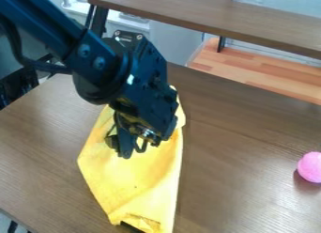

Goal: Unfold the yellow cloth

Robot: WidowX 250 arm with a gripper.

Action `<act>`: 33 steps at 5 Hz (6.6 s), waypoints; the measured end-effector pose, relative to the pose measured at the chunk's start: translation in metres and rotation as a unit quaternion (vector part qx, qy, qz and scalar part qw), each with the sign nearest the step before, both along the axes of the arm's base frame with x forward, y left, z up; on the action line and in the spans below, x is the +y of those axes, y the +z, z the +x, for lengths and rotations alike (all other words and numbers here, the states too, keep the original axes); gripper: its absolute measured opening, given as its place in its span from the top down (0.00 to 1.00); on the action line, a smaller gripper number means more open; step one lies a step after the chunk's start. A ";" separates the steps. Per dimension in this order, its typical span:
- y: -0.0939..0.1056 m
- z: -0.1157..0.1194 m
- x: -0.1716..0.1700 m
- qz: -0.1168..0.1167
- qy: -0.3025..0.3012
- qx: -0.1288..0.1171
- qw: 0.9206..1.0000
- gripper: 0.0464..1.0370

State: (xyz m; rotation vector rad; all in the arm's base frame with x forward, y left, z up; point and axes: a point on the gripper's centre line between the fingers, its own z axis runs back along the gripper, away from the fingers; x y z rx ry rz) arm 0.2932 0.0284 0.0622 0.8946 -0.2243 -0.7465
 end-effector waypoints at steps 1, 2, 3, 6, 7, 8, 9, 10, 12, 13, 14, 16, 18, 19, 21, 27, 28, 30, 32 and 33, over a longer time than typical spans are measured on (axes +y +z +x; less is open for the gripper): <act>-0.005 -0.001 0.000 0.001 0.001 0.008 1.000 0.35; -0.006 -0.002 -0.001 -0.001 0.000 0.009 1.000 0.67; -0.006 -0.002 -0.001 -0.003 0.000 0.009 1.000 0.89; -0.002 -0.004 0.000 -0.012 -0.003 0.008 1.000 0.98; 0.000 -0.006 0.003 -0.033 0.010 0.006 0.999 0.85; -0.003 -0.006 0.003 -0.062 0.051 -0.009 0.997 0.60; -0.014 -0.005 0.004 -0.085 0.081 -0.027 0.993 0.28; -0.018 0.000 0.001 -0.103 0.081 -0.042 0.991 0.05; -0.027 0.002 0.001 -0.113 0.084 -0.051 0.989 0.08; -0.027 0.001 0.004 -0.108 0.091 -0.049 0.989 0.36; -0.027 -0.001 0.006 -0.102 0.096 -0.046 0.989 0.65; -0.024 -0.003 0.010 -0.101 0.105 -0.043 0.988 1.00; -0.016 -0.005 0.018 -0.115 0.120 -0.048 0.985 0.98; -0.018 -0.004 0.019 -0.125 0.120 -0.045 0.984 0.83; -0.025 -0.003 0.018 -0.132 0.117 -0.032 0.984 0.28; -0.033 0.001 0.023 -0.154 0.114 -0.008 0.981 0.70; -0.029 0.001 0.022 -0.167 0.107 -0.006 0.980 0.91; -0.007 0.003 0.015 -0.232 0.132 0.034 0.963 1.00; 0.014 0.031 -0.002 -0.334 0.209 0.094 0.914 1.00; 0.015 0.046 -0.013 -0.374 0.246 0.130 0.885 1.00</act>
